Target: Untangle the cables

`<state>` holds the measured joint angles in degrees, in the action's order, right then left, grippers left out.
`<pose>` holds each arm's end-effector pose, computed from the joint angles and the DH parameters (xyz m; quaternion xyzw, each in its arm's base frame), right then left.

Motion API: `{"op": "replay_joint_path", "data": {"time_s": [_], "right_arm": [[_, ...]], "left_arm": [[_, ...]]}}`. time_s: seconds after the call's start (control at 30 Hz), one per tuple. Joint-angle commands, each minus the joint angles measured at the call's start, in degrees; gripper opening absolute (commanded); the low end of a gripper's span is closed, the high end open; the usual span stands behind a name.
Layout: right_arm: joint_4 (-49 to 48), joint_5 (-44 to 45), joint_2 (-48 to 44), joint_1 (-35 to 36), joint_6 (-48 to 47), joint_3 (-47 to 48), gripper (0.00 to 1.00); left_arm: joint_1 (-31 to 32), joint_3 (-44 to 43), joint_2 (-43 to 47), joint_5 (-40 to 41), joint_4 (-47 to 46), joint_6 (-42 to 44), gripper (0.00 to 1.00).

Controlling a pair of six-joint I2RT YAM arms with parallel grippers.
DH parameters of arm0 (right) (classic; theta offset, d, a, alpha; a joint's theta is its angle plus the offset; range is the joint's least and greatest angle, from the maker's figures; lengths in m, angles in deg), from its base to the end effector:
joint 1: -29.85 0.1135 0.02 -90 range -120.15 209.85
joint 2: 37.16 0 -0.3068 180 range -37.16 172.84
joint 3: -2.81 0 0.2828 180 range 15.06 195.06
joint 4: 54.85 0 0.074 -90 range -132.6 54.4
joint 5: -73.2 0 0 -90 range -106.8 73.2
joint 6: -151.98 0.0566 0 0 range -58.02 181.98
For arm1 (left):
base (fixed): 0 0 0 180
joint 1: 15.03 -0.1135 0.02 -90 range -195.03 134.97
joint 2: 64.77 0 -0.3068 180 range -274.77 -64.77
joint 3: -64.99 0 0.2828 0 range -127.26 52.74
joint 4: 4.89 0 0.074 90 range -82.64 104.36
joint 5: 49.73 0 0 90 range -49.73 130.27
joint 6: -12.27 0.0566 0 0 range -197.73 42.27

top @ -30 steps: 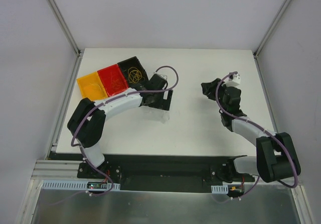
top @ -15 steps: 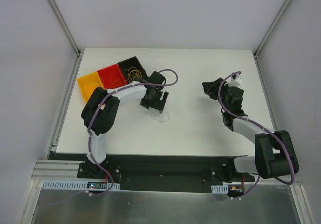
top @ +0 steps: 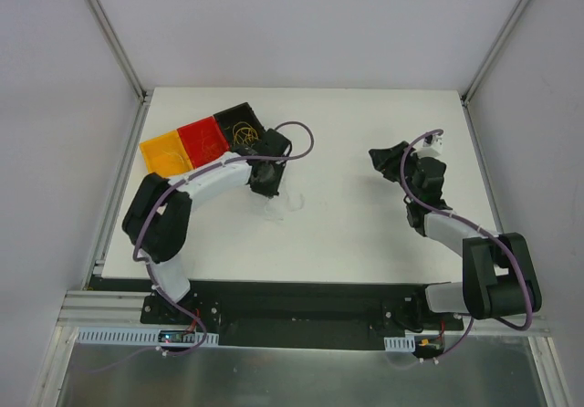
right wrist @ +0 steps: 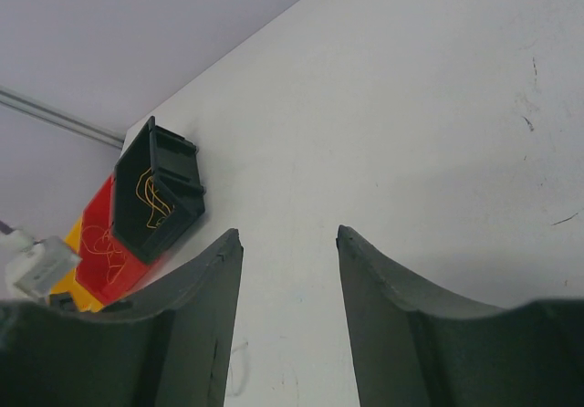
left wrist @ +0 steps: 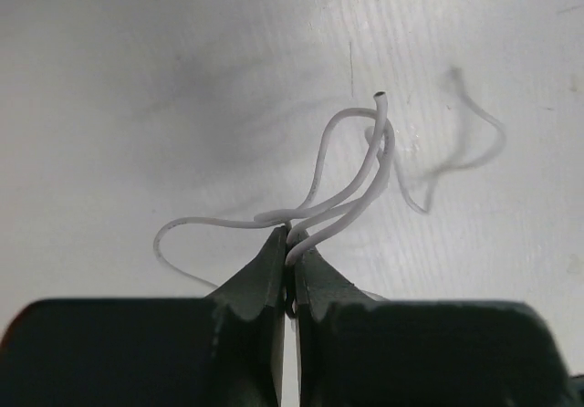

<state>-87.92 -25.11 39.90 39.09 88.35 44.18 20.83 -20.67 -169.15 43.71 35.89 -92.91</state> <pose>0.3055 0.0580 0.2416 0.0579 0.7206 0.2605 0.6399 0.3507 -0.2493 0.2075 0.1653 0.9501 -0.0871 0.2497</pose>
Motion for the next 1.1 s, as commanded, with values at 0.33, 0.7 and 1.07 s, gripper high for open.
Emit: {"op": "replay_joint_path", "data": {"time_s": [0.33,0.7,1.07], "right_arm": [[-6.1,-3.3,1.3,-1.9,3.2,-1.1,0.49],[-7.9,-4.8,2.9,-2.8,4.7,-0.8,0.49],[-10.5,-6.9,5.6,-3.9,6.9,-0.3,0.49]], "left_arm": [[-20.8,3.8,30.9,7.1,2.1,2.8,0.00],[-34.4,-2.3,25.2,25.4,2.1,5.8,0.00],[-34.8,-13.2,4.2,34.4,1.8,12.3,0.00]]}}
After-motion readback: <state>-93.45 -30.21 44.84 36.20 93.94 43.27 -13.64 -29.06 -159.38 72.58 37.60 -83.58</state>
